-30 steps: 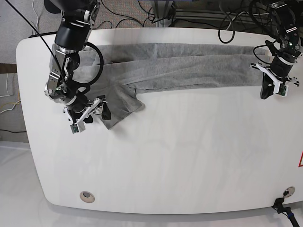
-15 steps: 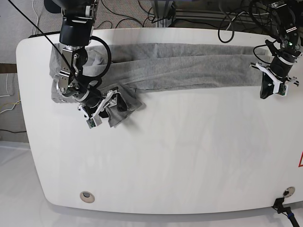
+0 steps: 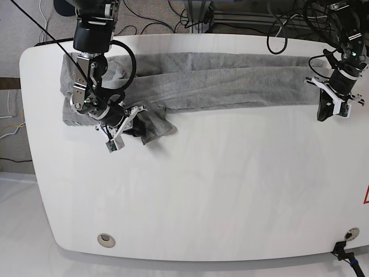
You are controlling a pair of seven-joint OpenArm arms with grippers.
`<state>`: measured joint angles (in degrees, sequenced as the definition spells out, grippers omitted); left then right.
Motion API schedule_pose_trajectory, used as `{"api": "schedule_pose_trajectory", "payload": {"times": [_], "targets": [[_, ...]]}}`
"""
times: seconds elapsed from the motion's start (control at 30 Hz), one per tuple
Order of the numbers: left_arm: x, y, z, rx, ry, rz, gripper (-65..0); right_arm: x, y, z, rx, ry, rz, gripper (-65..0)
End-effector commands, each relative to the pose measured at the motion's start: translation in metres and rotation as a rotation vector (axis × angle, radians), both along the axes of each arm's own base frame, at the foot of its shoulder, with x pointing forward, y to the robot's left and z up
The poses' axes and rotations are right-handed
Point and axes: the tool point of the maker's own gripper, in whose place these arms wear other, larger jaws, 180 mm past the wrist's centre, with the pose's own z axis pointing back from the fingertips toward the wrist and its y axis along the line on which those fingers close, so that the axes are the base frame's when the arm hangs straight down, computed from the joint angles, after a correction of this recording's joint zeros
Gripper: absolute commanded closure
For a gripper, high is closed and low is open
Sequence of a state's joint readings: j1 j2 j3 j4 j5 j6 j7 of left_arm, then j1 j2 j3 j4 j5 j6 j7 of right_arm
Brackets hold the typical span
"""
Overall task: Fold the T-shirt properly
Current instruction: 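Grasp the loose sleeve with the right gripper and tuck it onto the fold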
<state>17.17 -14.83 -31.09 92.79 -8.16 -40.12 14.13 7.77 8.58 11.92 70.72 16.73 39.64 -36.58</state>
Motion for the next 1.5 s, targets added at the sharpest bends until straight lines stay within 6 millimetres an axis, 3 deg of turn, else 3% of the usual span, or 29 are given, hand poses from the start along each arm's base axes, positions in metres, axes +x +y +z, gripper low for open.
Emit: {"api": "schedule_pose_trajectory", "payload": {"times": [0.0,0.2,0.43,0.87,1.0,1.17,1.37,1.47], "targets": [[0.006,0.004,0.014,0.007,-0.048,-0.005,0.0,0.004,-0.005,0.017,-0.039,-0.046,0.02,0.0],[0.006,0.004,0.014,0.007,-0.046,-0.004,0.0,-0.014,-0.003,0.059,-0.154,-0.133,0.08,0.0],[0.003,0.007,0.005,-0.007,-0.023,0.008,0.0,-0.056,0.004,0.09,-0.263,-0.18,0.138,0.0],[0.003,0.007,0.004,-0.008,-0.02,0.008,0.0,-0.135,0.008,0.048,-0.246,0.0,0.172,0.0],[0.001,0.007,-0.001,-0.016,-0.008,0.01,0.0,-0.148,0.015,0.046,-0.182,0.024,0.176,0.0],[0.001,0.008,-0.003,-0.018,-0.005,0.013,0.0,-0.148,0.015,0.039,-0.17,0.044,0.17,0.0],[0.001,0.008,-0.003,-0.017,-0.004,0.015,0.0,-0.143,0.015,0.041,-0.167,0.031,0.168,-26.8],[0.001,0.009,-0.001,-0.013,-0.008,0.014,0.0,-0.138,0.005,0.048,-0.181,0.008,0.137,-37.7]]}}
